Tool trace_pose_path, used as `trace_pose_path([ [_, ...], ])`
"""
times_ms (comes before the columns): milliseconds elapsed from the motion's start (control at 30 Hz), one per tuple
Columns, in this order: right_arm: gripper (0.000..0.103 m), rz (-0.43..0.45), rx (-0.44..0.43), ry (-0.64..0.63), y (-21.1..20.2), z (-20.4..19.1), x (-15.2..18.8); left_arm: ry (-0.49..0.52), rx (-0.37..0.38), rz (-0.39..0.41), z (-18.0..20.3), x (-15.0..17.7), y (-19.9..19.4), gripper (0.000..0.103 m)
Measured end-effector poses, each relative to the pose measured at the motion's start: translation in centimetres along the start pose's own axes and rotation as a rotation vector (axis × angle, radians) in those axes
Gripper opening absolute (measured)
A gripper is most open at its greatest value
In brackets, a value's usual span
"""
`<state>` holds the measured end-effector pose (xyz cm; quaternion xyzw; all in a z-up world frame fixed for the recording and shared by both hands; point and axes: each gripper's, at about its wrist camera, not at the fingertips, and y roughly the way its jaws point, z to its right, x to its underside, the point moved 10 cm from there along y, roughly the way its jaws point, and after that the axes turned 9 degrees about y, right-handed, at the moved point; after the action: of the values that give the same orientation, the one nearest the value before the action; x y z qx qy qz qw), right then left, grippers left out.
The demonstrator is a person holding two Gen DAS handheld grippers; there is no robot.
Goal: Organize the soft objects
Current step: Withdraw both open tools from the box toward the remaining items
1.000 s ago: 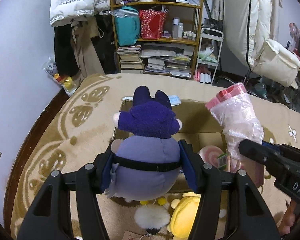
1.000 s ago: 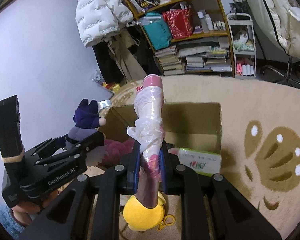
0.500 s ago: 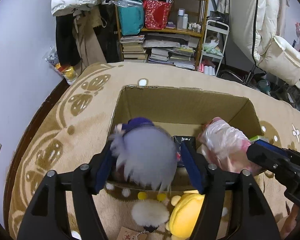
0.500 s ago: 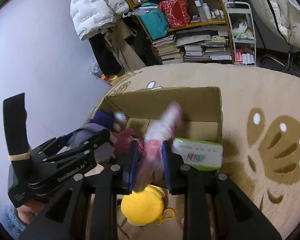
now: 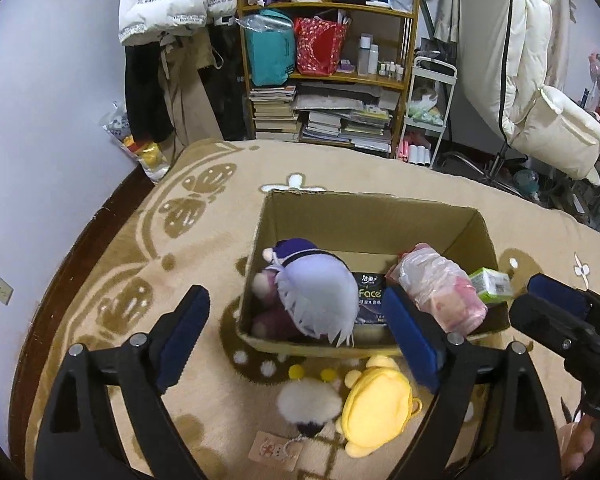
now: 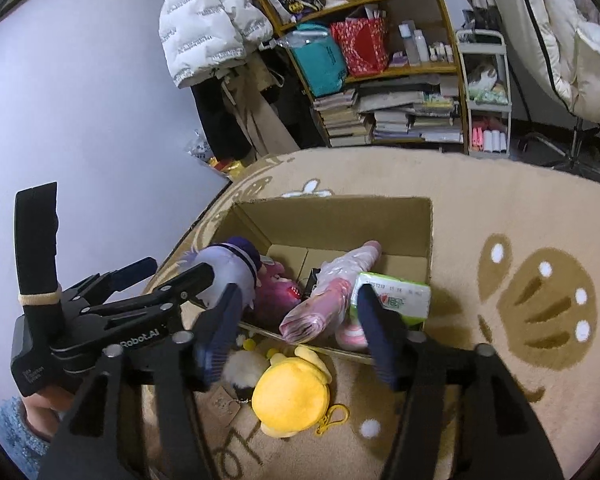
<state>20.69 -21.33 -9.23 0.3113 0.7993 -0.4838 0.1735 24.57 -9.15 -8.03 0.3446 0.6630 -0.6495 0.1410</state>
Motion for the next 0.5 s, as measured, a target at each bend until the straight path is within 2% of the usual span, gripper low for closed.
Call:
trace_pose_path([
  [167, 0.087, -0.015, 0.012, -0.017, -1.3, -0.5, 0.6, 0.016, -0.016, 0.007, -0.5, 0.5, -2.7, 0.097],
  [267, 0.094, -0.004, 0.02, -0.036, -2.4, -0.9, 1.2, 0.018, -0.034, 0.017, -0.9, 0.9, -4.3, 0.098],
  [300, 0.094, -0.002, 0.019, -0.041, -2.7, -1.1, 1.4, 0.016, -0.041, 0.017, -1.1, 1.2, -4.9, 0.102],
  [500, 0.103, 0.018, 0.023, -0.049, -4.3, -1.6, 2.7, -0.014, -0.069, 0.025, -2.1, 3.1, -7.2, 0.103],
])
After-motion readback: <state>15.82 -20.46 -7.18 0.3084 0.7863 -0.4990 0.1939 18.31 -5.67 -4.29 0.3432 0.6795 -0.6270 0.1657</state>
